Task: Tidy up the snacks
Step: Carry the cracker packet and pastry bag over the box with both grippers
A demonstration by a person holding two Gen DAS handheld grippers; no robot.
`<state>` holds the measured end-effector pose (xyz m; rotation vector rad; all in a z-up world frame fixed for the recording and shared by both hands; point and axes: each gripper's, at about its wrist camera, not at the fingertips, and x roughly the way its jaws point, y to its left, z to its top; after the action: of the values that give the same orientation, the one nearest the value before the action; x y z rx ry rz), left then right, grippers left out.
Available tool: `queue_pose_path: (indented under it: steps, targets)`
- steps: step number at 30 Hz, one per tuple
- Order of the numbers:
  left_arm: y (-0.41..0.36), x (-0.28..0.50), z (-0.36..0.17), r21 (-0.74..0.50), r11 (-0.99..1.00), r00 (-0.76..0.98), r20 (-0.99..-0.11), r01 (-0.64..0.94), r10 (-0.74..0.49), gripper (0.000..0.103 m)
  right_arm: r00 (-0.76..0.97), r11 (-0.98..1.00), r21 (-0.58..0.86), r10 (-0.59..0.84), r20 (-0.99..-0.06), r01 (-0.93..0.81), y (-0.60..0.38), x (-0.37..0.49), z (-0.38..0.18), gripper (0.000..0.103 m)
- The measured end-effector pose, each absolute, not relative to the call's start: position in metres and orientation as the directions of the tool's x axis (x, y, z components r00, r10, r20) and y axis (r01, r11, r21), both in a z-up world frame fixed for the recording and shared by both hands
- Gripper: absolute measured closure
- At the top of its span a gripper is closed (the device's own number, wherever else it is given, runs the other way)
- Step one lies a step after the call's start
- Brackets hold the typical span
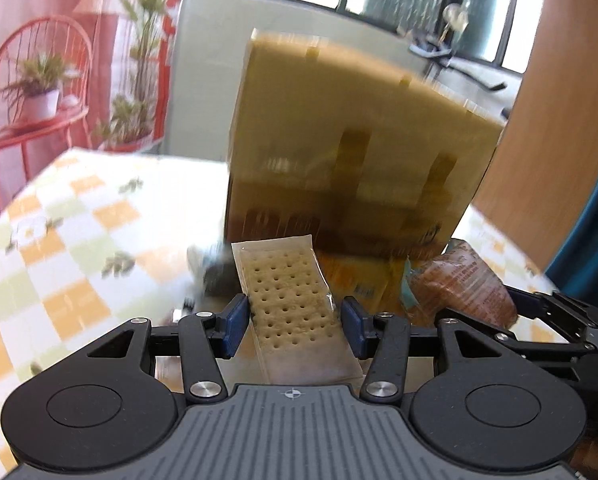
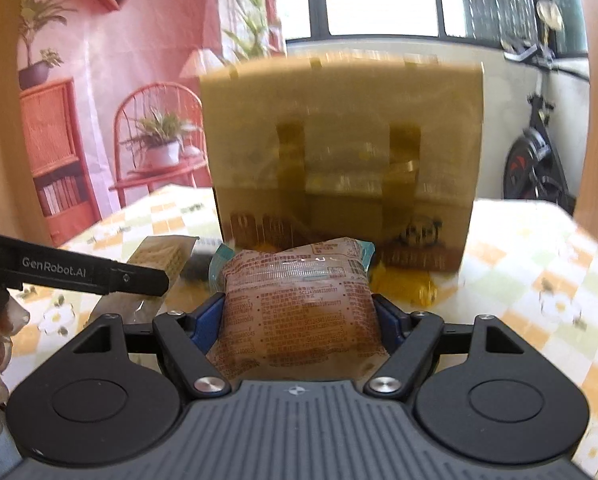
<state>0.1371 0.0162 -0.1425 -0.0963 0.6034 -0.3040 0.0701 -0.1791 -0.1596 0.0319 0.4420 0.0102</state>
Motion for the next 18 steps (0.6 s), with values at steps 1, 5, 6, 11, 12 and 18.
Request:
queue_pose_path:
  steps: [1,5,6,11,12,18]
  targets:
    - [0.016,0.138,-0.135,-0.173,0.949,0.788,-0.529,0.263,-0.315,0.050,0.909,0.999,0.034,0.021,-0.415,-0.008,-0.180,0.072,-0.153,0.026]
    - [0.018,0.148,-0.098,-0.174,0.938,0.818,-0.459,0.300,-0.347,0.050,0.936,0.999,0.038,0.032,-0.350,-0.020,-0.186,0.083,-0.122,0.026]
    - [0.018,0.153,-0.090,-0.175,0.934,0.823,-0.443,0.311,-0.357,0.050,0.943,0.999,0.042,0.038,-0.331,-0.025,-0.188,0.087,-0.113,0.026]
    - [0.014,0.181,-0.049,-0.195,0.914,0.837,-0.370,0.354,-0.403,0.050,0.969,0.998,0.019,0.056,-0.239,-0.053,-0.195,0.108,-0.067,0.026]
    - [0.012,0.187,-0.042,-0.195,0.911,0.840,-0.355,0.363,-0.411,0.050,0.973,0.998,0.020,0.062,-0.220,-0.059,-0.197,0.113,-0.058,0.026]
    - [-0.009,0.229,-0.013,-0.178,0.899,0.839,-0.322,0.401,-0.438,0.050,0.987,0.998,-0.004,0.063,-0.149,-0.064,-0.211,0.150,-0.016,0.026]
